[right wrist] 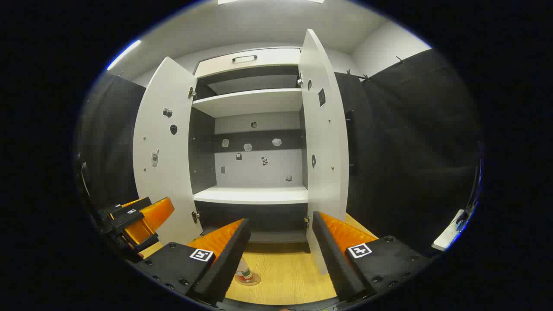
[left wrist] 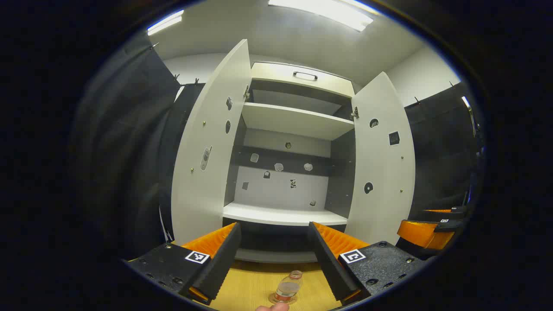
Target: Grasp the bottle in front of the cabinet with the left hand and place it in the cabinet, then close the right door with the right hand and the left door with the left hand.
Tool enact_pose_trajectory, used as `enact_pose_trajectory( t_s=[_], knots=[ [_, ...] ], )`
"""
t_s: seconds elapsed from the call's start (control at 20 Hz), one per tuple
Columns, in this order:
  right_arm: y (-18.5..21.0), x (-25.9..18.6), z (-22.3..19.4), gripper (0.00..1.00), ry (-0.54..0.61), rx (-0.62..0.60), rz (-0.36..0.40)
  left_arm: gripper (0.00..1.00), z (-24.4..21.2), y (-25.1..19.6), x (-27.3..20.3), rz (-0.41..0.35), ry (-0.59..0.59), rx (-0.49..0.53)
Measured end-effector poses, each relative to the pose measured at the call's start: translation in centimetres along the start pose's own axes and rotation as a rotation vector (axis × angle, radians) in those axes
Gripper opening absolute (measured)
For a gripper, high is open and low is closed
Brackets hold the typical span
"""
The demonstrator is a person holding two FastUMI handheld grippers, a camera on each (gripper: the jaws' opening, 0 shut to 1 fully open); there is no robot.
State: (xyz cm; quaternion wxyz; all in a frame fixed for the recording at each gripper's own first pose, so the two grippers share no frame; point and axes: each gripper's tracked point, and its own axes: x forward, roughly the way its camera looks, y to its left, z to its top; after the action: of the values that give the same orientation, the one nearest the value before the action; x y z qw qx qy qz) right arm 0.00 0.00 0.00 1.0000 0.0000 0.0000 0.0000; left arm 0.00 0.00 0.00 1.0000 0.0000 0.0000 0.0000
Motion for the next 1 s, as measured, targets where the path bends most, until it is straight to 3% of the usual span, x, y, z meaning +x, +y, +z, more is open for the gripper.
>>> enact_pose_trajectory(
  t_s=[1.0],
  knots=[
    [-0.1,-1.5,1.1,0.97,-0.057,0.020,0.004,0.94,2.3,0.5,-0.8,0.051,-0.088,0.012]
  ],
)
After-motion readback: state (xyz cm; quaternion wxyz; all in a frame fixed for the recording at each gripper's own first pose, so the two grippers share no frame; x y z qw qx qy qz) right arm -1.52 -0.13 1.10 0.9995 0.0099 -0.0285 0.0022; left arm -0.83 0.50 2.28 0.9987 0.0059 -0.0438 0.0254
